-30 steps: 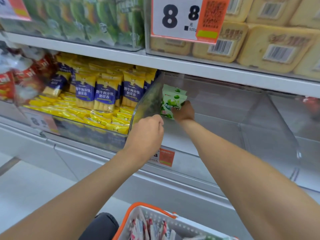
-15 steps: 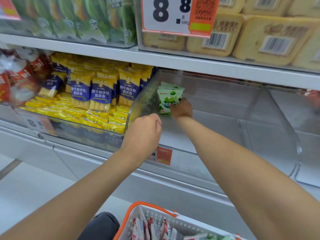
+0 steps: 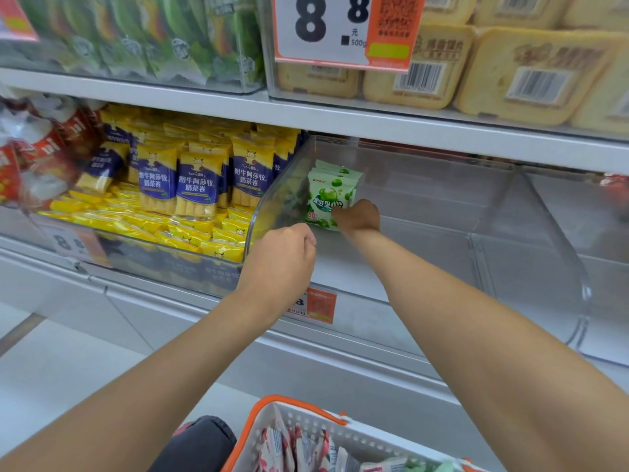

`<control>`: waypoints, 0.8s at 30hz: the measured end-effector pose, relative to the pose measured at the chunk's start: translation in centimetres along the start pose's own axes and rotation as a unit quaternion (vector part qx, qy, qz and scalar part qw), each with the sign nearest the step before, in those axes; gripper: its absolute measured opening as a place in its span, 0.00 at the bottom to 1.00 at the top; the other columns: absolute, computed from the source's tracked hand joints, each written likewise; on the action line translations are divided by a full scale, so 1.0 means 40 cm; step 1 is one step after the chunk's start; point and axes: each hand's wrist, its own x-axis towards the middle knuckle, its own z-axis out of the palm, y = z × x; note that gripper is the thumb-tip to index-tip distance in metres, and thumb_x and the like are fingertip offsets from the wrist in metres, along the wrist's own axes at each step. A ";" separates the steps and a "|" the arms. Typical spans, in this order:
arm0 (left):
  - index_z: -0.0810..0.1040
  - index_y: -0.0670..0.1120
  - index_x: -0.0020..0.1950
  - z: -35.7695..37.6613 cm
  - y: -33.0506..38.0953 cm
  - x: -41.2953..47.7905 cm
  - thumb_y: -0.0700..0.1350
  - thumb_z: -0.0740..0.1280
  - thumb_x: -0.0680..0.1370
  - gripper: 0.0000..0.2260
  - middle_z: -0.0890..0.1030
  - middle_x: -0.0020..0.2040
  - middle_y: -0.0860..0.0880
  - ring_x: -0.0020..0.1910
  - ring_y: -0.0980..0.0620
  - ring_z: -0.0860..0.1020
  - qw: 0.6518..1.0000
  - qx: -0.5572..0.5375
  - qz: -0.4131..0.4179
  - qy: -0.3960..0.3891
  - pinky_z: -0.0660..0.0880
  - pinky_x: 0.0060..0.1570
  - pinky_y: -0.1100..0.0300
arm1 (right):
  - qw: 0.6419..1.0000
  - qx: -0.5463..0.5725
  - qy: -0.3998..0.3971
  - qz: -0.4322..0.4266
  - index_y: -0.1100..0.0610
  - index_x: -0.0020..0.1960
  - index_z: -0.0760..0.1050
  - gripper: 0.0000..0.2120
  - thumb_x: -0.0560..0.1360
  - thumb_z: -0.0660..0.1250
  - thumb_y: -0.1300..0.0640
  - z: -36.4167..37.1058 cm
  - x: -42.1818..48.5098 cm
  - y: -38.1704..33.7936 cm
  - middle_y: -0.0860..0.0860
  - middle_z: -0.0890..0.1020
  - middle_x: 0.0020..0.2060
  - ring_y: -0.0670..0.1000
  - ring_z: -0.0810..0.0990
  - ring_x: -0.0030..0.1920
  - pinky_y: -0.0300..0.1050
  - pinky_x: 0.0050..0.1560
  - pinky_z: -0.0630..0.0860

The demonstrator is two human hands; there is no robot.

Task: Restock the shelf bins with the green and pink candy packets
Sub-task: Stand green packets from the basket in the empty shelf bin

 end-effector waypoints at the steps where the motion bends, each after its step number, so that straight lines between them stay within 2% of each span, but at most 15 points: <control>1: 0.80 0.46 0.53 0.000 0.000 0.001 0.41 0.57 0.81 0.11 0.80 0.39 0.48 0.38 0.48 0.77 1.000 -0.003 0.000 -0.001 0.75 0.36 0.54 | 1.000 -0.006 -0.001 0.011 0.62 0.61 0.74 0.22 0.74 0.66 0.48 -0.009 -0.003 0.002 0.60 0.76 0.60 0.60 0.76 0.60 0.54 0.60 0.76; 4: 0.79 0.45 0.54 -0.002 0.002 0.000 0.40 0.59 0.80 0.10 0.81 0.42 0.48 0.41 0.48 0.78 1.000 -0.026 -0.001 0.000 0.78 0.42 0.50 | 0.999 -0.037 -0.003 0.026 0.61 0.59 0.73 0.17 0.74 0.66 0.52 -0.052 -0.026 -0.002 0.60 0.75 0.62 0.60 0.75 0.61 0.48 0.54 0.75; 6: 0.79 0.45 0.54 -0.005 0.009 -0.008 0.40 0.61 0.79 0.09 0.80 0.43 0.50 0.43 0.49 0.78 0.998 -0.062 0.000 0.014 0.78 0.46 0.51 | 0.999 -0.043 -0.006 0.002 0.60 0.62 0.73 0.16 0.76 0.65 0.56 -0.100 -0.070 -0.002 0.58 0.76 0.63 0.59 0.76 0.61 0.45 0.51 0.73; 9: 0.79 0.46 0.54 -0.010 0.032 -0.028 0.39 0.64 0.78 0.07 0.78 0.45 0.51 0.45 0.50 0.77 0.992 -0.097 0.022 0.074 0.76 0.49 0.52 | 0.995 -0.043 -0.013 -0.093 0.59 0.66 0.73 0.18 0.76 0.65 0.60 -0.189 -0.183 0.015 0.56 0.79 0.60 0.56 0.77 0.60 0.38 0.52 0.70; 12: 0.78 0.47 0.51 -0.015 0.085 -0.073 0.39 0.65 0.76 0.06 0.77 0.46 0.50 0.46 0.50 0.74 0.989 -0.092 0.046 0.109 0.72 0.47 0.54 | 0.977 -0.060 0.044 -0.200 0.58 0.58 0.79 0.14 0.74 0.65 0.62 -0.263 -0.313 0.047 0.54 0.82 0.48 0.54 0.79 0.51 0.41 0.51 0.72; 14: 0.76 0.47 0.48 -0.011 0.121 -0.126 0.38 0.65 0.74 0.05 0.76 0.45 0.51 0.44 0.51 0.73 0.987 -0.119 0.040 0.099 0.69 0.45 0.57 | 0.956 -0.072 0.092 -0.268 0.58 0.52 0.81 0.10 0.73 0.65 0.63 -0.300 -0.398 0.081 0.51 0.80 0.43 0.51 0.78 0.45 0.44 0.49 0.73; 17: 0.74 0.48 0.45 0.026 0.147 -0.224 0.38 0.65 0.72 0.06 0.73 0.39 0.54 0.40 0.51 0.72 0.986 -0.167 -0.001 0.023 0.66 0.41 0.57 | 0.933 -0.046 0.137 -0.331 0.57 0.44 0.80 0.07 0.70 0.65 0.64 -0.328 -0.522 0.161 0.46 0.75 0.38 0.46 0.73 0.37 0.42 0.41 0.71; 19: 0.74 0.49 0.43 0.068 0.143 -0.293 0.37 0.66 0.72 0.06 0.73 0.36 0.55 0.39 0.50 0.74 0.980 -0.190 -0.038 -0.043 0.68 0.39 0.57 | 0.939 -0.033 0.124 -0.320 0.56 0.43 0.79 0.07 0.69 0.64 0.62 -0.317 -0.591 0.244 0.46 0.75 0.37 0.46 0.73 0.35 0.42 0.40 0.72; 20: 0.74 0.49 0.42 0.094 0.135 -0.327 0.37 0.66 0.72 0.06 0.74 0.36 0.55 0.39 0.49 0.75 0.977 -0.189 -0.051 -0.080 0.70 0.39 0.57 | 0.949 -0.046 0.090 -0.299 0.55 0.43 0.79 0.07 0.69 0.64 0.62 -0.305 -0.619 0.294 0.46 0.76 0.37 0.47 0.74 0.36 0.44 0.42 0.73; 22: 0.75 0.50 0.41 0.145 0.109 -0.385 0.37 0.65 0.73 0.07 0.76 0.36 0.54 0.42 0.47 0.78 0.969 -0.162 -0.071 -0.174 0.73 0.40 0.58 | 0.969 -0.098 -0.025 -0.225 0.56 0.47 0.81 0.09 0.71 0.64 0.64 -0.278 -0.662 0.409 0.48 0.80 0.41 0.49 0.78 0.40 0.48 0.47 0.77; 24: 0.76 0.48 0.41 0.194 0.082 -0.427 0.37 0.64 0.75 0.07 0.79 0.40 0.50 0.47 0.45 0.80 0.953 -0.115 -0.079 -0.269 0.76 0.46 0.56 | 0.961 -0.182 -0.139 -0.156 0.57 0.58 0.80 0.16 0.73 0.62 0.66 -0.254 -0.694 0.525 0.52 0.83 0.52 0.53 0.80 0.51 0.49 0.56 0.76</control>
